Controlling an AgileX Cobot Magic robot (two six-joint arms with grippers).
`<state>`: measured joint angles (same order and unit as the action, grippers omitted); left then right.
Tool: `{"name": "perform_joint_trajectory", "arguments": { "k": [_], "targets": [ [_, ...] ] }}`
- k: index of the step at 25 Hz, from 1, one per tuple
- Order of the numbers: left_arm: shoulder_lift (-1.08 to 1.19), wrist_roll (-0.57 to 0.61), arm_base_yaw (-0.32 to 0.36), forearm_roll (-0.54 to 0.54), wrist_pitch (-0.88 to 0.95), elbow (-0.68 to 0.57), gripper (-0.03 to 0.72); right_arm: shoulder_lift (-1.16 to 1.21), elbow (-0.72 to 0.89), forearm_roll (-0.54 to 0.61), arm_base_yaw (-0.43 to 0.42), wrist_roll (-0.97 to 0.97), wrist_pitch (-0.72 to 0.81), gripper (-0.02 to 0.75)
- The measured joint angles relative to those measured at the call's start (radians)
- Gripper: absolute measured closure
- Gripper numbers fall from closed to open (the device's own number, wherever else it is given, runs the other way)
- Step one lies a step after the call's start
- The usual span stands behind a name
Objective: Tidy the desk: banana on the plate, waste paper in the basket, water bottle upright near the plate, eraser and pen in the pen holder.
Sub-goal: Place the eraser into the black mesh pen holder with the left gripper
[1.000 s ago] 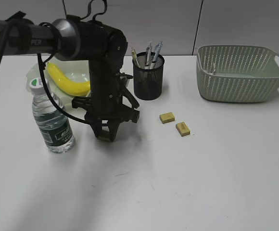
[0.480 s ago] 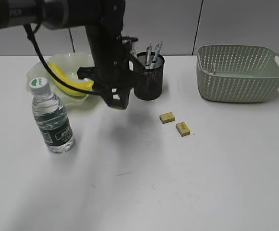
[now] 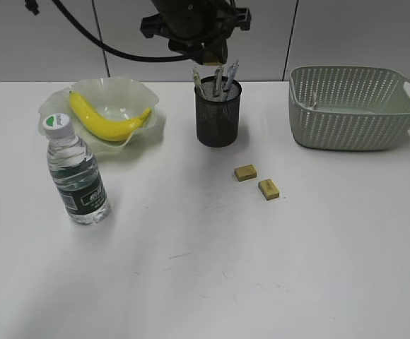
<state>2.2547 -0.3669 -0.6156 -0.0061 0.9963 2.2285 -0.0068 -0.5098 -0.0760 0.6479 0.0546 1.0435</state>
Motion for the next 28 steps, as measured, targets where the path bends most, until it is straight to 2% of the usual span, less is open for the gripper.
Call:
{"name": "perform_joint_trajectory", "arguments": {
  "k": [7,13,19,25,28],
  "targets": [
    [0.06,0.0,0.0,0.006,-0.155,0.002,0.412,0.0,0.0,0.0,0.0,-0.001,-0.001,0.353],
    [0.123,0.0,0.0,0.074,-0.177,0.002,0.412,0.0,0.0,0.0,0.0,0.0,-0.001,0.353],
    [0.143,0.0,-0.001,0.076,-0.18,0.002,0.413,0.0,0.0,0.0,0.0,-0.001,-0.001,0.353],
    [0.135,0.0,-0.001,0.1,-0.182,0.002,0.312,0.0,0.0,0.0,0.0,0.0,-0.001,0.353],
    [0.114,0.0,-0.001,0.11,-0.183,0.002,0.3,0.0,0.0,0.0,0.0,0.0,-0.001,0.353]
  ]
}}
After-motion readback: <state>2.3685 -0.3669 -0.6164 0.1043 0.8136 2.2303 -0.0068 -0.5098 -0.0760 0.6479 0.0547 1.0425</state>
